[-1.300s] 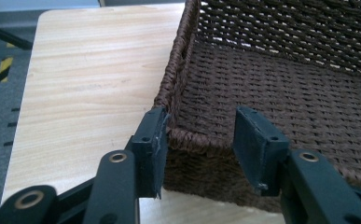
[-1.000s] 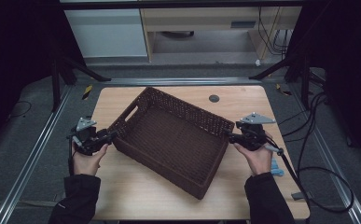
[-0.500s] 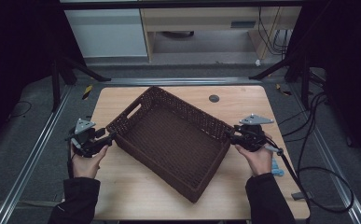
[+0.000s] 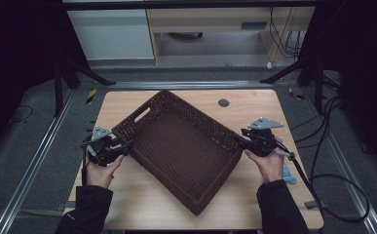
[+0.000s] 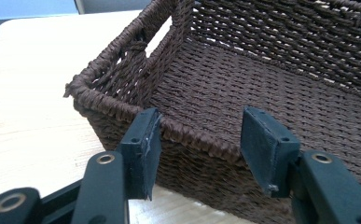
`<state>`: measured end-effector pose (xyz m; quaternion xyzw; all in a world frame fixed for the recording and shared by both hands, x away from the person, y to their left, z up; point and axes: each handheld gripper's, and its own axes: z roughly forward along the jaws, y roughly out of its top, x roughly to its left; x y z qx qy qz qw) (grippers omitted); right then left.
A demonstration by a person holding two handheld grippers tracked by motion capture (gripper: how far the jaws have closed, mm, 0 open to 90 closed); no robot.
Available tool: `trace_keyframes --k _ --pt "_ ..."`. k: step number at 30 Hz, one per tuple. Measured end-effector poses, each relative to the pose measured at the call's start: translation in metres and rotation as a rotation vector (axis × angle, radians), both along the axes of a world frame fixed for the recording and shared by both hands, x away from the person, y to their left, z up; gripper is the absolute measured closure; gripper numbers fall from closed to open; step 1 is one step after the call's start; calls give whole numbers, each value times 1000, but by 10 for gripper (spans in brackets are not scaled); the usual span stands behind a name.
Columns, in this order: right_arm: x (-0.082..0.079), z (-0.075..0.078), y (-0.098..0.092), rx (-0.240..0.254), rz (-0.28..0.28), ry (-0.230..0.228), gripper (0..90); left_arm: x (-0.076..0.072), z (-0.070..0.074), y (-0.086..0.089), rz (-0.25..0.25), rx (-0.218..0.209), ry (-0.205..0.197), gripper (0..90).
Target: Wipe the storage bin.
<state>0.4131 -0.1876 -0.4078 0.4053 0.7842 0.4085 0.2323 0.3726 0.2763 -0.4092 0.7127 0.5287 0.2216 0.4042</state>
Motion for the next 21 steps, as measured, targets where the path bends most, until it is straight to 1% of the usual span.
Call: trace_keyframes --k 1,2,3,4,6,7,9,10,11,12,13,14,15,16,17,18,19,20,21 --pt "1 -1 1 -9 9 -4 690 1 0 -1 1 9 -5 470" --pt "2 -2 2 -20 15 -5 719 2 0 -3 4 43 -16 472" --pt "2 -2 2 -20 15 -5 719 2 0 -3 4 43 -16 477" --pt "1 -3 3 -42 25 -2 775 4 -1 -4 9 55 -31 478" --pt "1 -4 3 -44 27 0 783 4 -1 -4 9 55 -34 479" --pt "0 -4 3 -40 36 7 792 7 -1 -2 12 44 -23 482" --pt "-2 -4 3 -37 46 20 799 11 -1 0 11 52 -26 486" --pt "-3 -3 3 -35 55 28 800 14 -1 2 11 48 -22 488" --pt "-3 -3 3 -35 55 28 800 14 -1 2 11 48 -22 492" --pt "-5 -2 3 -33 71 47 800 17 -2 3 15 43 -21 492" --pt "-8 1 3 -25 100 74 791 23 -3 6 20 32 -20 497" --pt "-9 2 4 -19 105 78 779 23 -3 6 20 32 -20 498" --pt "-9 3 4 -16 106 62 756 26 -4 7 22 26 -21 500" --pt "-8 3 6 -10 105 47 742 27 -5 7 19 34 -32 500" --pt "-8 3 6 -10 105 47 742 27 -5 7 19 34 -32 500" --pt "-6 2 7 -10 105 36 728 28 -5 7 19 42 -34 500" --pt "-2 -2 12 -12 115 34 740 30 -4 4 28 55 -29 502" --pt "-1 -4 13 -14 117 33 743 33 -4 3 33 71 -34 504" --pt "0 -6 14 -12 126 34 770 34 -5 2 35 78 -37 505"
